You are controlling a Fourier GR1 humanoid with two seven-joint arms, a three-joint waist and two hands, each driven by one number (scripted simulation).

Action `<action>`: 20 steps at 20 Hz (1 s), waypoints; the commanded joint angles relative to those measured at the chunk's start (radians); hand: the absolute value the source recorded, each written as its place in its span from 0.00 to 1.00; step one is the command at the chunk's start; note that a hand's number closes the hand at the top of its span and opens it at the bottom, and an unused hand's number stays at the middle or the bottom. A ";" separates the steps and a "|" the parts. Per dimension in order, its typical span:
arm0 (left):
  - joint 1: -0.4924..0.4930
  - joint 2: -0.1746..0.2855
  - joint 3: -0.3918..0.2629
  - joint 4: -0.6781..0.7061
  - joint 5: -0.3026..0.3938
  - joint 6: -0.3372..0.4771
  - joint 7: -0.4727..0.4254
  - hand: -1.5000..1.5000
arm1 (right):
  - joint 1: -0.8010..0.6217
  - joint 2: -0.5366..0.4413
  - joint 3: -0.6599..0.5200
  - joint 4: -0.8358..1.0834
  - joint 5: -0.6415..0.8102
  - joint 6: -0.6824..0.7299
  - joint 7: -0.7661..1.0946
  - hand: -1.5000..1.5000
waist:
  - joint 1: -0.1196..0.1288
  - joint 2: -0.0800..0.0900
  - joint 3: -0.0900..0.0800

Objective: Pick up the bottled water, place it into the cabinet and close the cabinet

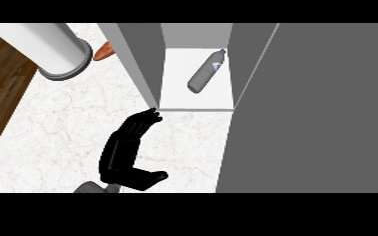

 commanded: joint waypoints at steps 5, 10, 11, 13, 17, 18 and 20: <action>0.199 0.208 0.097 -0.177 0.036 -0.073 -0.036 0.00 | 0.051 0.051 0.198 -0.274 0.082 -0.084 0.083 1.00 | 0.009 -0.001 -0.001; 0.322 0.295 0.148 -0.197 0.002 -0.061 -0.101 0.00 | -0.011 0.041 0.334 -0.250 0.122 -0.124 0.107 1.00 | 0.018 -0.002 -0.003; 0.340 0.336 0.167 -0.233 0.006 -0.073 -0.101 0.00 | -0.033 0.050 0.370 -0.247 0.137 -0.164 0.122 1.00 | 0.025 -0.004 -0.003; 0.329 0.357 0.196 -0.254 0.010 -0.052 -0.077 0.00 | -0.065 0.044 0.432 -0.251 0.170 -0.187 0.139 1.00 | 0.013 -0.004 -0.003; 0.394 0.403 0.209 -0.320 0.022 -0.099 -0.096 0.00 | -0.150 0.067 0.559 -0.251 0.220 -0.253 0.146 1.00 | 0.014 -0.012 -0.004; 0.351 0.408 0.221 -0.336 0.033 -0.082 -0.057 0.00 | -0.221 0.072 0.604 -0.214 0.232 -0.275 0.159 1.00 | 0.017 -0.009 -0.006; 0.383 0.436 0.235 -0.341 0.050 -0.133 -0.073 0.00 | -0.295 0.081 0.650 -0.190 0.245 -0.312 0.169 1.00 | 0.020 -0.009 -0.006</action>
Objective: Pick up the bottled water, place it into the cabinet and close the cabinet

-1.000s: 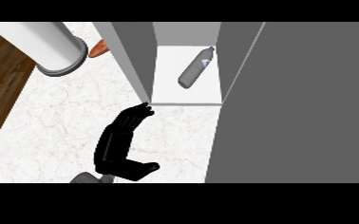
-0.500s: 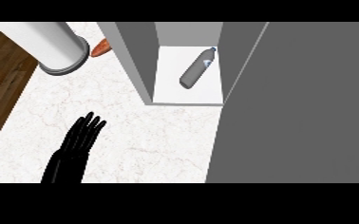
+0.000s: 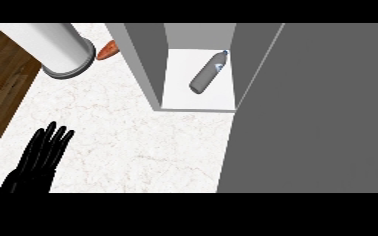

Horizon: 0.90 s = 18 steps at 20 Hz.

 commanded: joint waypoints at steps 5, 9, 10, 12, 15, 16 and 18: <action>0.099 0.107 0.073 -0.120 0.054 -0.035 0.025 0.00 | -0.208 0.054 0.243 -0.095 0.290 -0.203 0.082 1.00 | 0.015 -0.012 -0.001; 0.070 0.117 0.092 -0.119 0.082 -0.051 0.056 0.00 | -0.370 0.163 0.402 0.030 0.401 -0.324 0.100 1.00 | 0.001 -0.007 -0.002; 0.083 0.118 0.095 -0.144 0.076 -0.021 0.065 0.00 | -0.391 0.195 0.453 0.042 0.446 -0.366 0.116 1.00 | 0.001 -0.009 -0.001; 0.127 0.145 0.110 -0.166 0.089 -0.057 0.055 0.00 | -0.469 0.284 0.515 0.109 0.530 -0.444 0.148 1.00 | 0.016 -0.009 -0.002; 0.112 0.135 0.111 -0.199 0.091 -0.039 0.076 0.00 | -0.618 0.350 0.591 0.253 0.586 -0.592 0.133 1.00 | 0.016 0.003 0.001; 0.135 0.154 0.127 -0.232 0.097 -0.039 0.079 0.00 | -0.666 0.351 0.580 0.315 0.566 -0.637 0.115 1.00 | 0.031 0.006 0.002; 0.137 0.158 0.133 -0.259 0.099 -0.022 0.099 0.00 | -0.752 0.353 0.588 0.354 0.530 -0.765 0.123 1.00 | 0.031 0.007 0.002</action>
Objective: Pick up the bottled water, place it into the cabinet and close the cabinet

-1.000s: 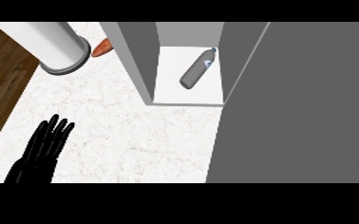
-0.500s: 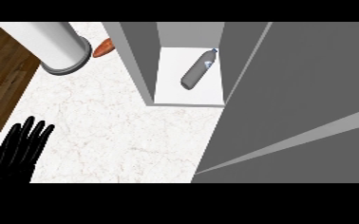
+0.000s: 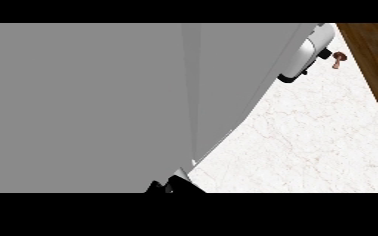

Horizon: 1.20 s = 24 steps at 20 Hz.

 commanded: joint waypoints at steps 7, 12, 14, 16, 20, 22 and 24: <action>0.070 0.035 0.099 -0.058 0.054 -0.041 0.036 0.00 | -0.392 0.044 -0.030 0.327 -0.276 -0.332 -0.132 1.00 | 0.009 0.016 0.003; 0.097 0.043 0.126 -0.128 0.049 -0.020 0.061 0.00 | -0.438 0.044 -0.095 0.441 -0.434 -0.015 -0.109 1.00 | 0.008 0.020 0.005; 0.086 0.046 0.134 -0.115 0.064 -0.039 0.074 0.00 | -0.431 0.044 -0.112 0.497 -0.505 0.105 -0.119 1.00 | 0.004 0.023 0.005; 0.126 0.035 0.145 -0.151 0.057 -0.030 0.072 0.00 | -0.398 0.044 -0.132 0.560 -0.533 0.201 -0.137 1.00 | -0.002 0.021 0.005; 0.104 0.041 0.233 -0.101 0.098 -0.086 0.097 0.00 | -0.442 0.044 -0.232 0.669 -0.541 0.261 -0.175 1.00 | -0.020 0.018 0.004; 0.139 -0.002 0.214 -0.123 0.039 -0.061 0.080 0.00 | -0.404 0.036 -0.255 0.691 -0.478 0.272 -0.202 1.00 | -0.024 0.016 0.004; 0.161 -0.025 0.204 -0.096 0.011 -0.110 0.064 0.00 | -0.351 0.023 -0.267 0.702 -0.470 0.317 -0.232 1.00 | -0.027 0.016 0.004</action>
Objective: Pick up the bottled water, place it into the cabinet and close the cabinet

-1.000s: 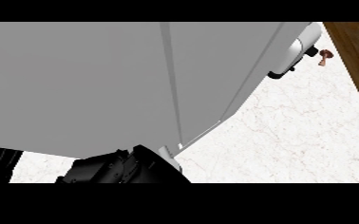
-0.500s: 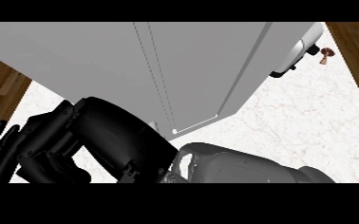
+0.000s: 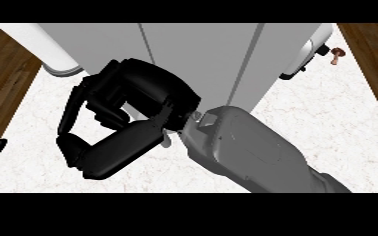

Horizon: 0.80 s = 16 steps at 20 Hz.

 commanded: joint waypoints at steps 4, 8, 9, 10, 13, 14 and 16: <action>0.019 -0.046 0.026 -0.004 -0.030 -0.013 0.021 0.00 | 0.040 -0.052 -0.108 0.156 0.081 0.107 -0.127 1.00 | -0.011 0.000 0.000; 0.016 -0.051 0.039 -0.054 -0.002 0.001 0.066 0.00 | -0.022 -0.062 -0.162 0.280 0.167 0.066 -0.187 1.00 | -0.007 0.002 0.000; 0.068 -0.031 0.073 -0.097 -0.011 0.002 0.064 0.00 | 0.016 -0.124 -0.193 0.260 0.150 0.108 -0.201 1.00 | -0.002 0.000 0.001; 0.021 -0.050 0.053 -0.032 -0.039 -0.010 0.042 0.00 | -0.013 -0.108 -0.195 0.301 0.170 0.082 -0.204 1.00 | -0.008 0.003 0.000; 0.014 -0.032 0.062 -0.028 0.002 -0.036 0.078 0.00 | -0.037 -0.124 -0.214 0.308 0.198 0.046 -0.199 1.00 | -0.011 0.002 -0.001; -0.001 -0.044 0.040 -0.066 -0.023 0.013 0.095 0.00 | 0.018 -0.124 -0.188 0.321 0.219 0.068 -0.252 1.00 | -0.015 0.005 0.000; -0.009 -0.037 0.044 -0.074 -0.015 -0.001 0.107 0.00 | -0.048 -0.092 -0.214 0.361 0.216 0.030 -0.221 1.00 | -0.004 0.005 0.000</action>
